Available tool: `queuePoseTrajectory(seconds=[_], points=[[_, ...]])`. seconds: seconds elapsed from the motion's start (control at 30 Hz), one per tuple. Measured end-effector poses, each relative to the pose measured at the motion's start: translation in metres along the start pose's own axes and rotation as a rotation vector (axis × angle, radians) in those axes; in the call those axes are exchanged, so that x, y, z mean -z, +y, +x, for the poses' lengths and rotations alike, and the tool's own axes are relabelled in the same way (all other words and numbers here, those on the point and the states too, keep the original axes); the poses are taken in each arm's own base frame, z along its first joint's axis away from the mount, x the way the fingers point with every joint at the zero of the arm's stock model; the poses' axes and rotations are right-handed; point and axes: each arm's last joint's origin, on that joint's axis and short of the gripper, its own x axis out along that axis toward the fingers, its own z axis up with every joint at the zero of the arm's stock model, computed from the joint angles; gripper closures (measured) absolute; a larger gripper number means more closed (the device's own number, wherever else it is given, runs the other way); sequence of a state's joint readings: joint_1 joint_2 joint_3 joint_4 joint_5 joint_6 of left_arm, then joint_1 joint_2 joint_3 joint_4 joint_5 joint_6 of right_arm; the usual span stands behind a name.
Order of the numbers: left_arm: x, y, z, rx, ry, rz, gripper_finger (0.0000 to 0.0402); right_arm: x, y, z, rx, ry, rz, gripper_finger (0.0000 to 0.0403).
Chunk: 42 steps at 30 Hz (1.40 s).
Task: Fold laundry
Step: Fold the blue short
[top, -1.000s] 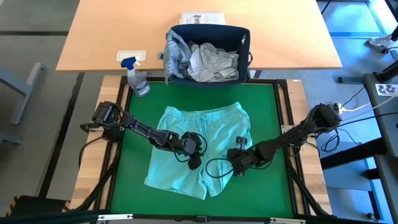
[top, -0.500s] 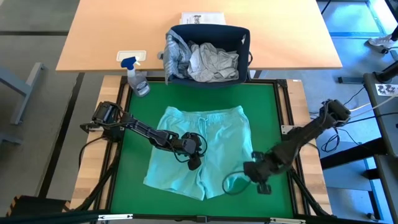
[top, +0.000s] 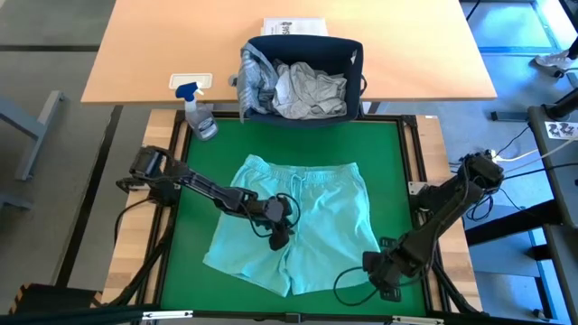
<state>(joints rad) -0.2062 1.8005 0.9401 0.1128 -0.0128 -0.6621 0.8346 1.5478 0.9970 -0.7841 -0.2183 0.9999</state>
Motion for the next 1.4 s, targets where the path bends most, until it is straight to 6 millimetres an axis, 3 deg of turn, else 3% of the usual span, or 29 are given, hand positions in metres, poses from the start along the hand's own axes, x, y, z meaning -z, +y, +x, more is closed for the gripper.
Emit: queuePoseTrajectory(seconds=[0.2,0.3,0.43,0.6,0.7,0.8,0.93,1.17,1.4], points=[[-0.002,-0.012,-0.055,-0.054,0.088,-0.105,0.025,-0.014,0.0,-0.046,-0.046,-0.1,-0.113,0.0241],[0.009,-0.01,-0.082,-0.228,0.133,-0.122,0.025,-0.025,-0.006,-0.065,0.026,-0.236,-0.22,0.0227],[0.028,0.0,-0.1,-0.514,0.161,-0.112,0.025,-0.05,-0.033,-0.075,0.24,-0.391,-0.27,0.0225],[0.047,0.023,-0.095,-0.634,0.198,-0.132,0.025,-0.089,-0.088,-0.068,0.347,-0.515,-0.184,0.0235],[0.054,0.044,-0.09,-0.668,0.202,-0.155,0.025,-0.101,-0.126,-0.054,0.354,-0.534,-0.089,0.0239],[0.056,0.068,-0.088,-0.703,0.232,-0.131,0.025,-0.099,-0.159,-0.036,0.343,-0.496,0.008,0.0242],[0.046,0.096,-0.084,-0.681,0.24,-0.047,0.025,-0.087,-0.182,-0.014,0.284,-0.448,0.145,0.0242],[0.012,0.152,-0.08,-0.642,0.205,0.094,0.025,-0.07,-0.177,0.007,0.216,-0.416,0.31,0.0243],[-0.023,0.201,-0.083,-0.689,0.177,0.335,0.025,-0.079,-0.149,0.01,0.017,-0.597,0.467,0.0243]])
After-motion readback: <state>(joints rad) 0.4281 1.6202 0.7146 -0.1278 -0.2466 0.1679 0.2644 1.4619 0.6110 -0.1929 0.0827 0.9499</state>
